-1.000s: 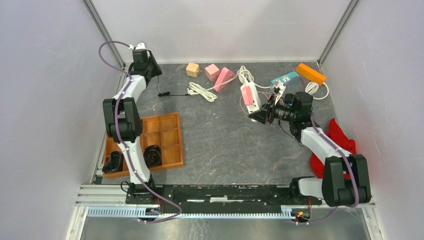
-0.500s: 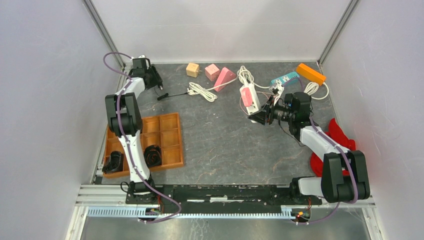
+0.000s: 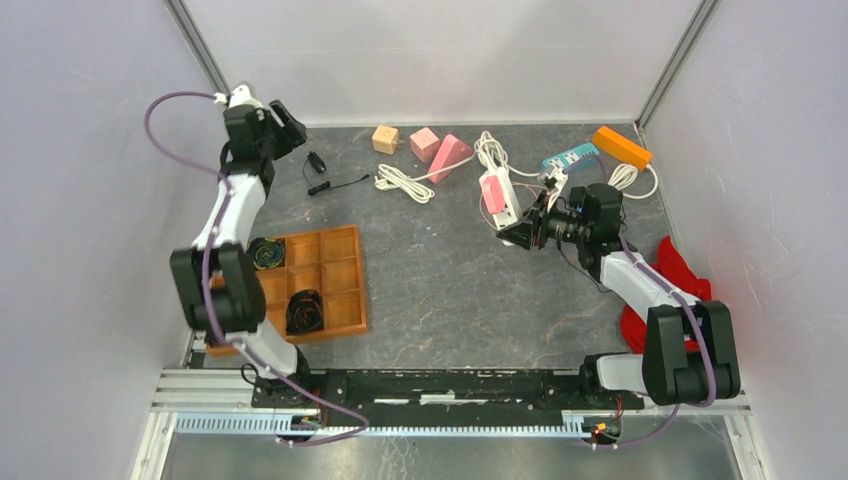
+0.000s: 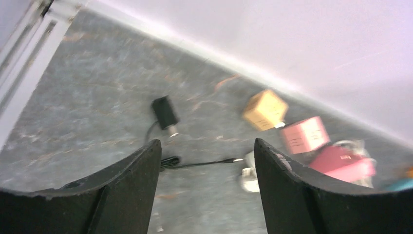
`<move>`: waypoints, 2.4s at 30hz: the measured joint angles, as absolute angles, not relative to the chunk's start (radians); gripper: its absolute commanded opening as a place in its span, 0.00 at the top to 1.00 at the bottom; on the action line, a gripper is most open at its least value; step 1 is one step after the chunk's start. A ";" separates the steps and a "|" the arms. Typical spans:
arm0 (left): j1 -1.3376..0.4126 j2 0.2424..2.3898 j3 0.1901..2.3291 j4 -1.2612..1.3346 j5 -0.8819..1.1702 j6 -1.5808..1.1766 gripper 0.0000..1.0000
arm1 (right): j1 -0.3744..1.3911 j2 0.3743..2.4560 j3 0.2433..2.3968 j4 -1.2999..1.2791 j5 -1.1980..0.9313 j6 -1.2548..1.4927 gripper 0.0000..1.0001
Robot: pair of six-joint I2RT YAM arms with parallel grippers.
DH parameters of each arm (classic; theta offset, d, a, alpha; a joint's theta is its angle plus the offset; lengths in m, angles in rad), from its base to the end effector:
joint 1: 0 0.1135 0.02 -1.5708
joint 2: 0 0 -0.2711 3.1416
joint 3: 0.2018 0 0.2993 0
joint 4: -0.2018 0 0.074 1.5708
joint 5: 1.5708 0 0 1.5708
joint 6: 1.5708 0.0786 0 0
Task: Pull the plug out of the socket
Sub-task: Place the plug at the corner of the board, then remove the plug from the socket.
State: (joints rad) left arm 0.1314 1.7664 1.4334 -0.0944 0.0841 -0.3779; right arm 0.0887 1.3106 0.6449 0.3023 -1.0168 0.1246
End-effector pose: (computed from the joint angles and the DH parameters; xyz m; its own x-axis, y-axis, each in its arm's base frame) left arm 0.5045 0.0600 0.2771 -0.3617 -0.4187 -0.8330 -0.2025 0.9074 -0.3681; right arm 0.3185 0.0954 0.2006 -0.4555 0.0251 -0.8899 -0.7879 0.4540 0.4161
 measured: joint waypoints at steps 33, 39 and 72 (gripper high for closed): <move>-0.379 0.855 0.613 0.333 0.216 -0.715 0.00 | 0.089 1.254 0.645 0.271 -1.031 0.096 1.00; -0.474 0.786 0.579 0.318 0.182 -0.715 0.00 | 0.089 1.254 0.654 0.252 -1.047 0.060 1.00; -1.023 1.017 0.393 0.719 -0.253 -0.686 0.00 | 0.151 1.280 0.654 0.239 -1.068 -0.114 1.00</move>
State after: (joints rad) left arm -1.0225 1.0172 0.3935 0.7193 -0.2531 -0.6865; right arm 0.1513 1.2797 0.6544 0.2386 -1.0676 -0.1143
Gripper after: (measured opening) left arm 0.993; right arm 0.410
